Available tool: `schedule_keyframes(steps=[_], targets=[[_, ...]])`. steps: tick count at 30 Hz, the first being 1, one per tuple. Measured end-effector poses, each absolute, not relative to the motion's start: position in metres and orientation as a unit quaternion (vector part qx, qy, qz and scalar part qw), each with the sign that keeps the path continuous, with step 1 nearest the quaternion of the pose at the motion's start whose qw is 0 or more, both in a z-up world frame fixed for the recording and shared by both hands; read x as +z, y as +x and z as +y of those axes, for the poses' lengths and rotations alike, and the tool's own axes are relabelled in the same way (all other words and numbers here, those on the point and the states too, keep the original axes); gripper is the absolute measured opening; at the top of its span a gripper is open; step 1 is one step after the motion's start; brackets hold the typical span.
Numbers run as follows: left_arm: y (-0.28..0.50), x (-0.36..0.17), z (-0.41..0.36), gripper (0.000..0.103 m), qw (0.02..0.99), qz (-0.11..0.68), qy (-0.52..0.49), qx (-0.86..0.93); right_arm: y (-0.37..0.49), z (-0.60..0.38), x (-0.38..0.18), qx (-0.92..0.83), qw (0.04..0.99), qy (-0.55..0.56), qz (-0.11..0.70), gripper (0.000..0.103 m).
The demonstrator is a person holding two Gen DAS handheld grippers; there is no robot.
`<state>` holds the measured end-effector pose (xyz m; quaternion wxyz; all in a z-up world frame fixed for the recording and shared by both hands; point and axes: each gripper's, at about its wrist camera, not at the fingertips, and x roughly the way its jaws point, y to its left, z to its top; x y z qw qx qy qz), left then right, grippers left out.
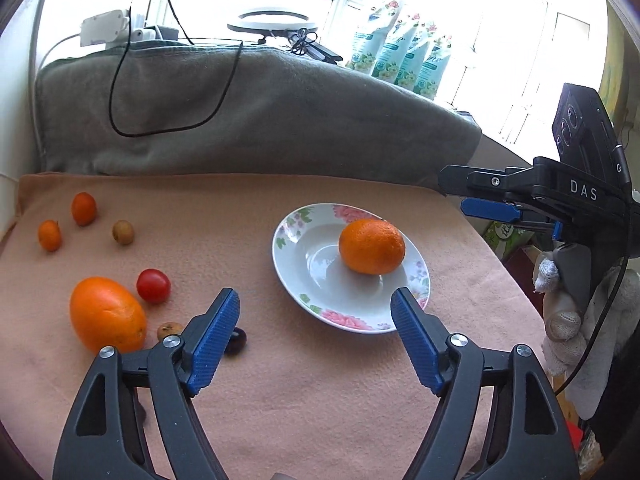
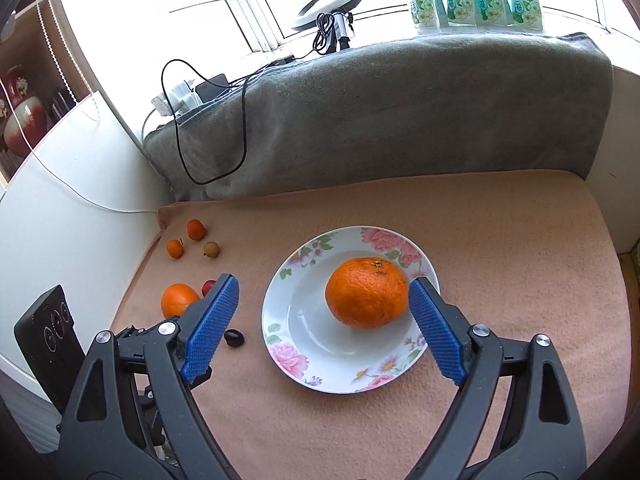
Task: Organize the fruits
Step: 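Move the right gripper back toward the small fruits beside the plate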
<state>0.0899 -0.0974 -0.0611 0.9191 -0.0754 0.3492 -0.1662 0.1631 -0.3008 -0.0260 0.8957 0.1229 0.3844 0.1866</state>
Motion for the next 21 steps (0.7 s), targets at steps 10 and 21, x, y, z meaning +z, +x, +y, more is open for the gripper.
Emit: schedule_keyframes(steps=[10,21], targets=[[0.072,-0.06,-0.047,0.078,0.929,0.344,-0.078,-0.112,0.156,-0.284,-0.024,0.201,0.898,0.111,0.377,0.096],[0.049,-0.07,0.01,0.078,0.932,0.349,-0.088,-0.054,0.16,-0.252,-0.031,0.238,0.886,0.1,0.384,0.096]])
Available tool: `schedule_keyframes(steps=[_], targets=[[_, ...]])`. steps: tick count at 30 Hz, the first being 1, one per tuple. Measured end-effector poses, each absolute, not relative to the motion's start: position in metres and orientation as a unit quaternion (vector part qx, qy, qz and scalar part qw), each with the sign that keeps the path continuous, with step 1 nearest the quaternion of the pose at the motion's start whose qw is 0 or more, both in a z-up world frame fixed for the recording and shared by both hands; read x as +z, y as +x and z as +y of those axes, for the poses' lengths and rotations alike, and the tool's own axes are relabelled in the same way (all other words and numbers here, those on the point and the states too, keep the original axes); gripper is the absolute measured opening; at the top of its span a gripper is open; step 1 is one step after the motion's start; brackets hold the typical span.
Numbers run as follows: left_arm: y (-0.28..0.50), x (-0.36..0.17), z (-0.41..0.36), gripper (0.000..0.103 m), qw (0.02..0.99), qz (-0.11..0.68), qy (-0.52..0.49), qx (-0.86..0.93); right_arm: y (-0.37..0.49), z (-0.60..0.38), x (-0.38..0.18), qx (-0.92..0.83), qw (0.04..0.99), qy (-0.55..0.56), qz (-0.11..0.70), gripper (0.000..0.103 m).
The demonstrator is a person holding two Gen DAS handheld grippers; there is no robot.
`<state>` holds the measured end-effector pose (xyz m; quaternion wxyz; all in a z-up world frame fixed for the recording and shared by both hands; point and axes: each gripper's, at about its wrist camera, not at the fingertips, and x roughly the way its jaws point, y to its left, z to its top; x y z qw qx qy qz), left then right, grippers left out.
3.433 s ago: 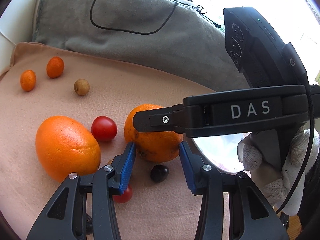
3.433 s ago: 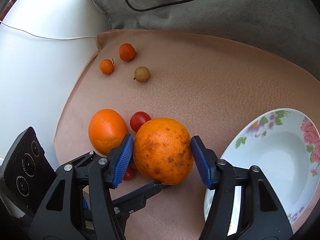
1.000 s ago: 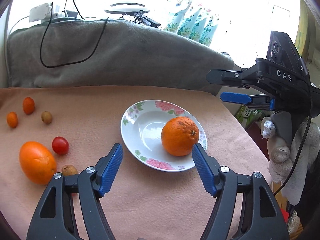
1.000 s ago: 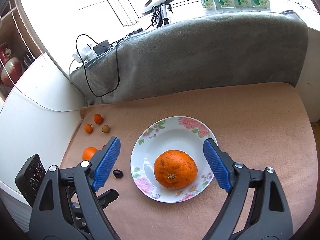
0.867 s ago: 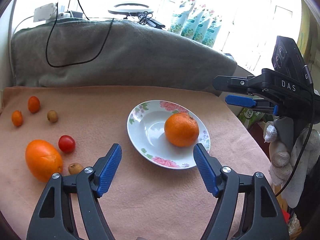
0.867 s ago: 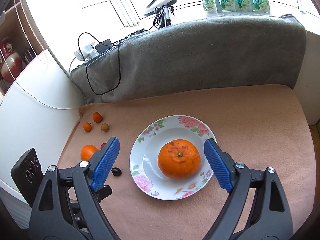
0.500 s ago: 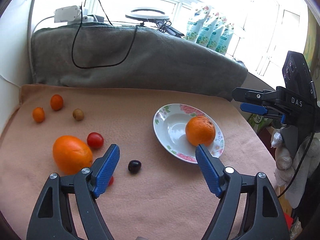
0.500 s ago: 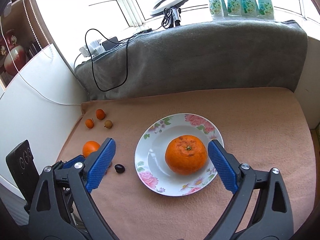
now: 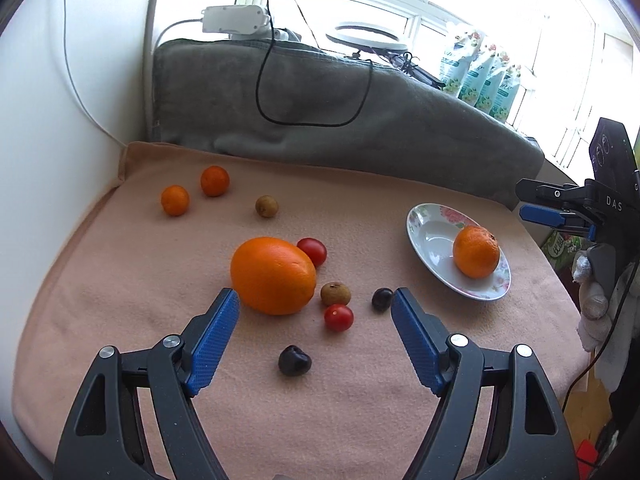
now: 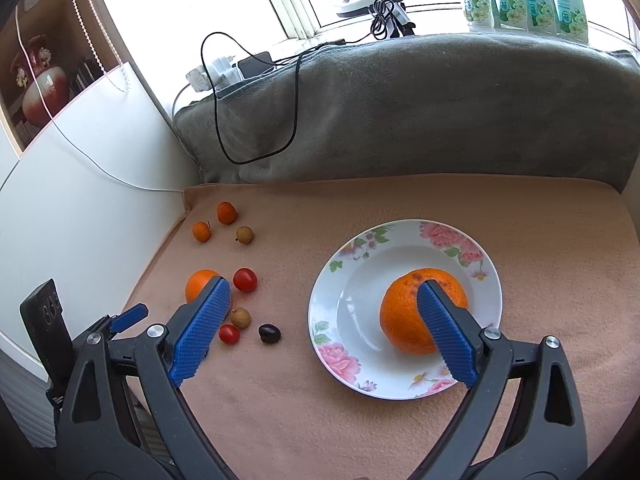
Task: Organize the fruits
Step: 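Move the right gripper back toward the small fruits beside the plate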
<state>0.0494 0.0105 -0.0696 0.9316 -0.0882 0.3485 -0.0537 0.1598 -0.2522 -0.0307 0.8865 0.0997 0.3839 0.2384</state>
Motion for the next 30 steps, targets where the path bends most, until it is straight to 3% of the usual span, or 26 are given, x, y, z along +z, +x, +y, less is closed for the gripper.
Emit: schedule_keyframes(steps=[13,18,26,30], targets=[[0.04,-0.086,0.043,0.078,0.925,0.362,-0.114,-0.029,0.172,-0.2,-0.049,0.29,0.859,0.073,0.416,0.096],[0.037,-0.092,0.043,0.077,0.921,0.367,-0.12,-0.038,0.184,-0.177,-0.061,0.31,0.836,0.068,0.448,0.082],[0.037,-0.104,0.035,0.065,0.913,0.384,-0.126,-0.062,0.199,-0.139,-0.087,0.338,0.792,0.063,0.505,0.063],[0.039,-0.11,0.031,0.058,0.908,0.392,-0.128,-0.074,0.206,-0.123,-0.101,0.345,0.772,0.067,0.53,0.06]])
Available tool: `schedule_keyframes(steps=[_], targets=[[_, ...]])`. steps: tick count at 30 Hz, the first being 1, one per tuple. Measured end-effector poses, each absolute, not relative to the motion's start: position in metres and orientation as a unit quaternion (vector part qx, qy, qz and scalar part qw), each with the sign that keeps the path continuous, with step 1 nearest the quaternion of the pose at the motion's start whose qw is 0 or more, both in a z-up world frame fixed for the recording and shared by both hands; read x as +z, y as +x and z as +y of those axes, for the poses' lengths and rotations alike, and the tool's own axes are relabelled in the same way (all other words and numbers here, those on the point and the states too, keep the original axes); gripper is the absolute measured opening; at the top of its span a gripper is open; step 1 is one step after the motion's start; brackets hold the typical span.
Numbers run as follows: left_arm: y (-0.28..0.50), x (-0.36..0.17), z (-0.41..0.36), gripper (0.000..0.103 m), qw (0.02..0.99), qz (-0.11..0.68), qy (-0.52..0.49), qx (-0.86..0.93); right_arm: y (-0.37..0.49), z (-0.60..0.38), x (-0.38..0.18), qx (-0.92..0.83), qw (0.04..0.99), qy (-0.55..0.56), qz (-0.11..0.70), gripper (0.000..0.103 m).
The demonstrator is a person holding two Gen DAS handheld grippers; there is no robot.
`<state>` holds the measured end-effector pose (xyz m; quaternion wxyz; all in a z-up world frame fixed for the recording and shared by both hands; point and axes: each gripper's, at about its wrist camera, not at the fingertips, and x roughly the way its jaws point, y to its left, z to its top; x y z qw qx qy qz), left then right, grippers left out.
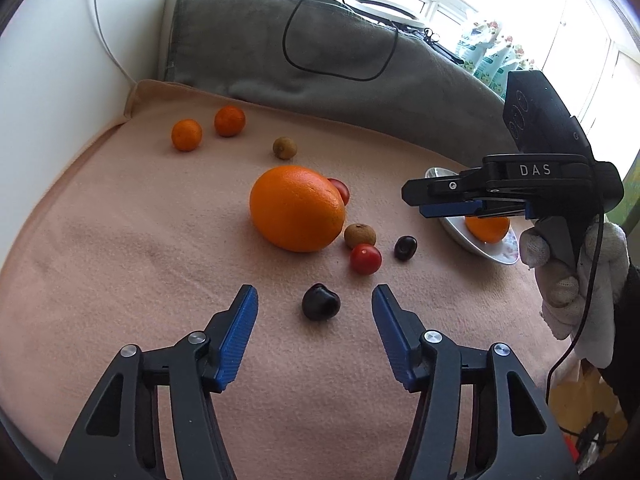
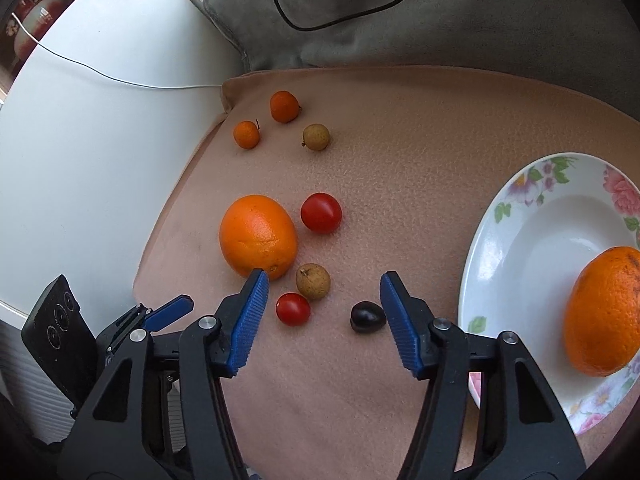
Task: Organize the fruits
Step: 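Grasp the brown round fruit with the right gripper while the left gripper grasps a dark berry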
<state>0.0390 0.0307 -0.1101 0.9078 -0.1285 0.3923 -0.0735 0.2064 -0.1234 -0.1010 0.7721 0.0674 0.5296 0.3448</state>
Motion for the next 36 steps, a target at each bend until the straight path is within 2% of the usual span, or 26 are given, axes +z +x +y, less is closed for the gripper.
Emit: schedule_keyframes(steps=[3,5,11,14,21,25,32,36], targets=[[0.04,-0.115,0.027,0.053,0.904,0.399,-0.131,-0.081,0.209,-0.111,-0.109,0.349,0.762,0.062,0.541,0.055],[0.041,-0.118,0.024,0.051,0.902,0.402,-0.131,-0.085,0.213,-0.105,-0.114,0.345,0.758,0.059,0.55,0.049],[0.045,-0.123,0.022,0.047,0.898,0.408,-0.135,-0.091,0.22,-0.091,-0.124,0.342,0.752,0.043,0.562,0.046],[0.048,-0.125,0.021,0.046,0.897,0.41,-0.137,-0.091,0.221,-0.084,-0.126,0.344,0.749,0.03,0.565,0.042],[0.053,-0.133,0.019,0.041,0.893,0.418,-0.14,-0.088,0.226,-0.076,-0.133,0.341,0.745,0.019,0.573,0.04],[0.055,-0.136,0.019,0.039,0.892,0.421,-0.138,-0.087,0.228,-0.074,-0.137,0.34,0.743,0.015,0.577,0.035],[0.061,-0.14,0.018,0.038,0.892,0.423,-0.135,-0.086,0.23,-0.069,-0.139,0.342,0.74,0.013,0.579,0.035],[0.066,-0.143,0.016,0.031,0.892,0.425,-0.131,-0.083,0.229,-0.066,-0.14,0.344,0.738,0.006,0.58,0.035]])
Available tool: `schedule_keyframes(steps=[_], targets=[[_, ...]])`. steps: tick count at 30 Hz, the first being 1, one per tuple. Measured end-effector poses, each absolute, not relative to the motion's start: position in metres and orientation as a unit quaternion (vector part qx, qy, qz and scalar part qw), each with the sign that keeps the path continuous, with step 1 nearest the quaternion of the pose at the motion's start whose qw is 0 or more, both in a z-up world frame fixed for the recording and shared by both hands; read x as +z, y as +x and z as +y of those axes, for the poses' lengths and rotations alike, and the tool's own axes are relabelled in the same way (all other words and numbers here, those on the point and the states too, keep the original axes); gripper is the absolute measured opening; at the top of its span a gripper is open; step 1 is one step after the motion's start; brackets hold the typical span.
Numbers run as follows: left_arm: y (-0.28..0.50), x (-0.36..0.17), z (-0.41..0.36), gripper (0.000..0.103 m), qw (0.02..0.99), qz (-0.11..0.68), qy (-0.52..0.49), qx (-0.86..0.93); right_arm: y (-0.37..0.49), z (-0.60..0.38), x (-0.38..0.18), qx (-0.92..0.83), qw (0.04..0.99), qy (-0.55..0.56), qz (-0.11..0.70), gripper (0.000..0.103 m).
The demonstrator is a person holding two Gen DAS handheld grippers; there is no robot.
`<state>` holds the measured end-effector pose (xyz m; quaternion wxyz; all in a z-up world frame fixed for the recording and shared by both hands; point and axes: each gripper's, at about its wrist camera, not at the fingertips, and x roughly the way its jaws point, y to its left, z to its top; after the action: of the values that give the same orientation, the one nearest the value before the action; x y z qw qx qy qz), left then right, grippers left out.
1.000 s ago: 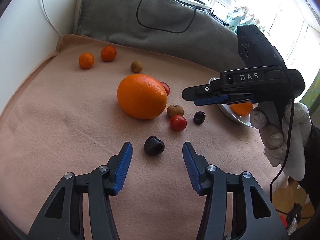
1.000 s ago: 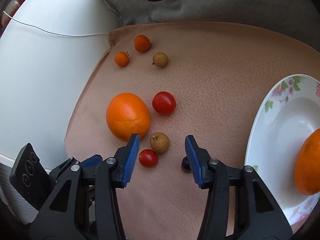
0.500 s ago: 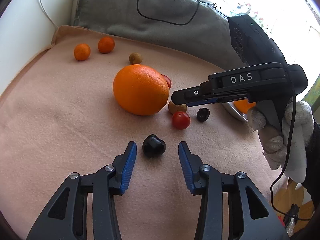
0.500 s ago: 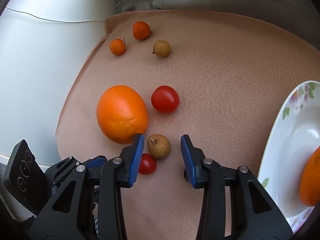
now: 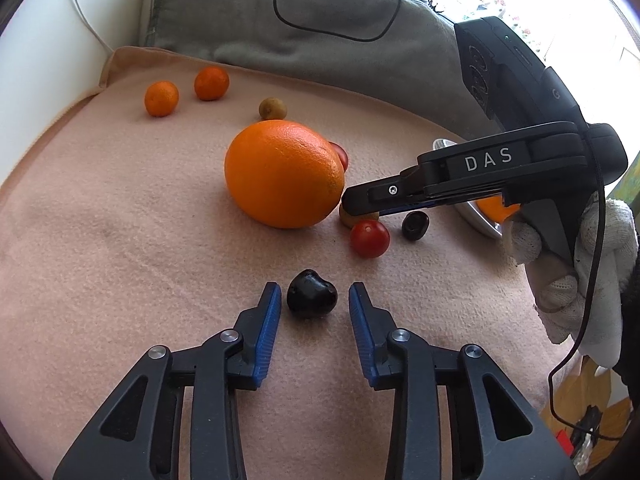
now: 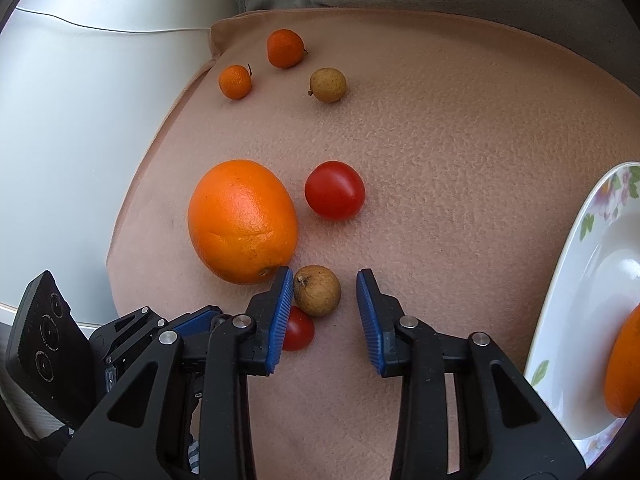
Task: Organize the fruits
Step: 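Grasp the brown round fruit with the right gripper while the left gripper grasps a dark berry, then place the brown fruit on the plate with the right gripper while the left places the dark berry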
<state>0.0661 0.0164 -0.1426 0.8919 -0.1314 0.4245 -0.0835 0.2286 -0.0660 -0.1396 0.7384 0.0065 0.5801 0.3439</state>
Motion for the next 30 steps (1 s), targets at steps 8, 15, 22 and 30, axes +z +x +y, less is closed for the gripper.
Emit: schedule_keyframes(steps=[8,15,22,30], targets=[[0.065,-0.146,0.018,0.024,0.894,0.421,-0.133,-0.08,0.226,-0.064,-0.137,0.347,0.739,0.01,0.577,0.026],[0.064,-0.145,0.02,0.023,0.894,0.418,-0.14,-0.08,0.226,-0.075,-0.134,0.345,0.745,0.028,0.57,0.026],[0.062,-0.133,0.018,0.023,0.9,0.404,-0.142,-0.083,0.228,-0.1,-0.12,0.344,0.757,0.048,0.554,0.026],[0.064,-0.115,-0.001,0.023,0.905,0.385,-0.14,-0.112,0.226,-0.135,-0.092,0.326,0.788,0.051,0.52,0.026]])
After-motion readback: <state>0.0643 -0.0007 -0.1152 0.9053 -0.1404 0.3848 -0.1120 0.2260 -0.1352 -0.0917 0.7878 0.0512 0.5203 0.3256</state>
